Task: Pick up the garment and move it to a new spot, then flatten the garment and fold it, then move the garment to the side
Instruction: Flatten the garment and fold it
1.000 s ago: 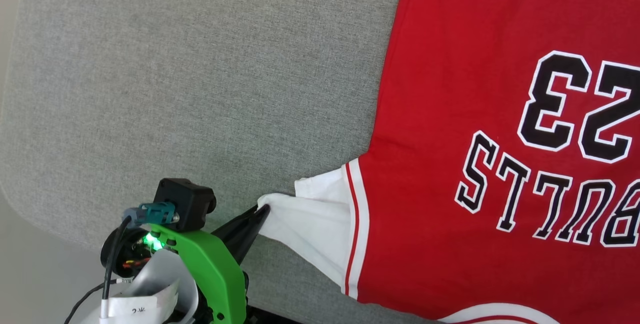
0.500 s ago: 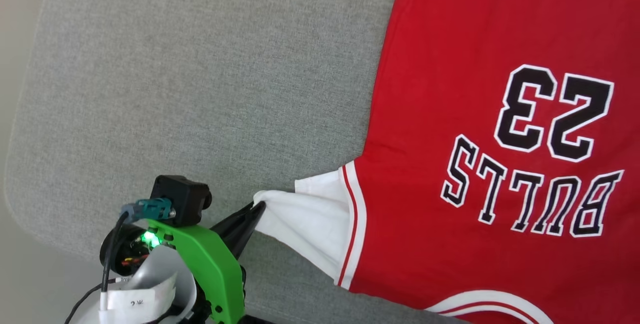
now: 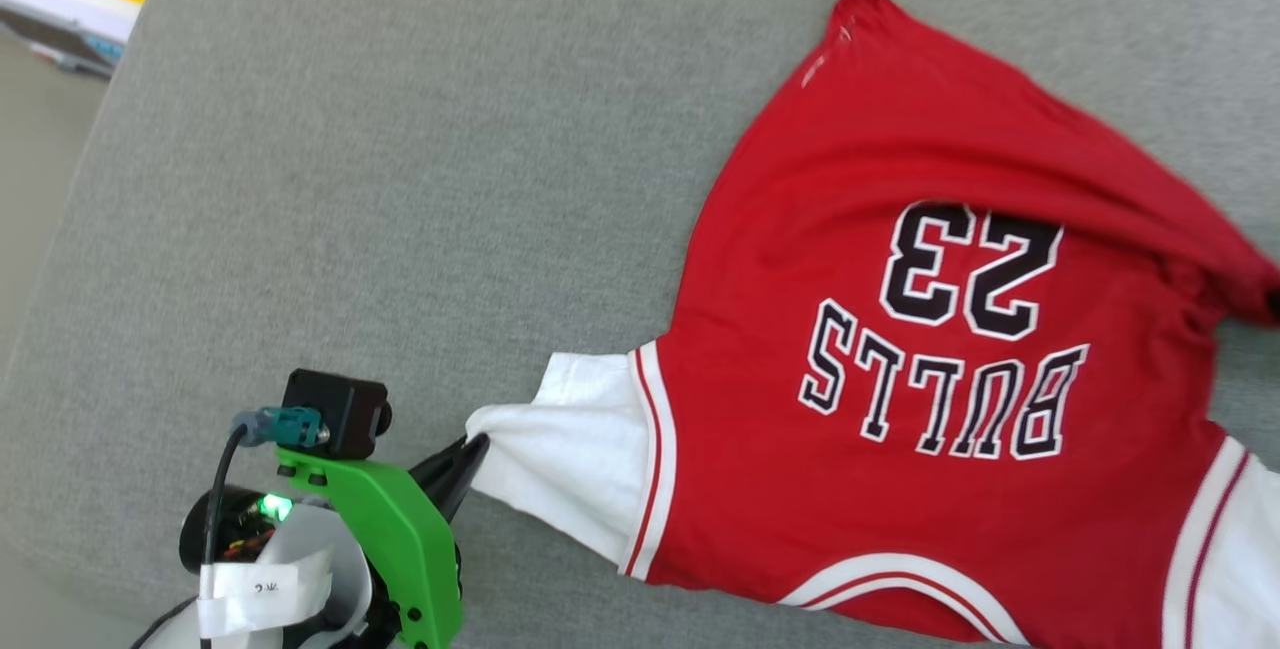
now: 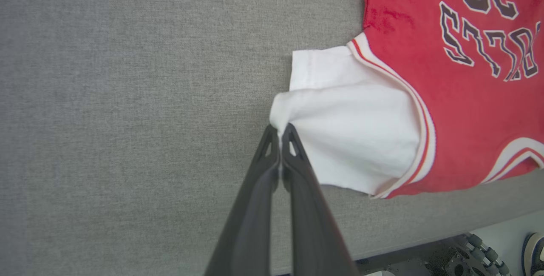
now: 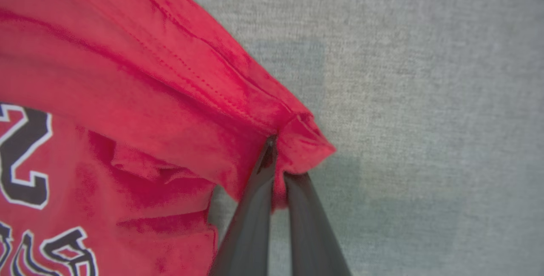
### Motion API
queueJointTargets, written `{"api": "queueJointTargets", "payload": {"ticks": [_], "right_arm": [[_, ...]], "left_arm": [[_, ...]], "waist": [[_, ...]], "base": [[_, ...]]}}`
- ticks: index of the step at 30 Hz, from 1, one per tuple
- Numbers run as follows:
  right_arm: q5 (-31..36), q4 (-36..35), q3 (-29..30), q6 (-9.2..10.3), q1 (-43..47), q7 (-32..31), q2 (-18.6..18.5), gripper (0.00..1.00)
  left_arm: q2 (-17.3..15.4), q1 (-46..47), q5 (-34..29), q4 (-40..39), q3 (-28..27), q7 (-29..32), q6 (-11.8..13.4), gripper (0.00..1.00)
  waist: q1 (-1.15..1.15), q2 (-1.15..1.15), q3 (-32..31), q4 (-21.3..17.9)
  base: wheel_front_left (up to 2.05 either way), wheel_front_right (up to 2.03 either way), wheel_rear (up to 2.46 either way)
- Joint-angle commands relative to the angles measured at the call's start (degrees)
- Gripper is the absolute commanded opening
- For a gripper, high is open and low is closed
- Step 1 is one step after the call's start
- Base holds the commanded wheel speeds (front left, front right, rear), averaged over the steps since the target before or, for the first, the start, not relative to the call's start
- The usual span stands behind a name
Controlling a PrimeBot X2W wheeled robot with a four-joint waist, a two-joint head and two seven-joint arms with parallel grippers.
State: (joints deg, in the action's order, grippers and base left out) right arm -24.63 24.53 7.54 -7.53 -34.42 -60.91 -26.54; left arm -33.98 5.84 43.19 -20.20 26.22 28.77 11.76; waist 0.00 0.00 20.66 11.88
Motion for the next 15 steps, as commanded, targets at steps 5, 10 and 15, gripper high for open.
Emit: {"api": "queueJointTargets", "payload": {"ticks": [5, 10, 15], "right_arm": [[-1.94, -2.89, 1.56, 0.04, 9.48, -0.35, 1.15, 0.0], [-3.52, -7.96, 3.99, 0.04, 16.74, -0.96, 1.58, 0.0], [-4.37, -14.05, 7.38, 0.04, 24.62, -1.13, 3.6, 0.0]], "left_arm": [[0.95, -2.0, 1.55, 1.73, 0.17, -0.95, -0.2, 0.0], [1.58, -3.36, 2.17, 2.96, 0.02, -2.04, 0.09, 0.0], [2.85, -4.45, 3.02, 4.04, -0.1, -3.51, 0.2, 0.0]], "waist": [[0.0, 0.0, -8.92, -5.34], [0.0, 0.0, -11.95, -6.91], [0.0, 0.0, -14.07, -7.95]], "base": [[0.0, 0.0, 0.0], [0.0, 0.0, 0.0], [0.0, 0.0, 0.0]]}}
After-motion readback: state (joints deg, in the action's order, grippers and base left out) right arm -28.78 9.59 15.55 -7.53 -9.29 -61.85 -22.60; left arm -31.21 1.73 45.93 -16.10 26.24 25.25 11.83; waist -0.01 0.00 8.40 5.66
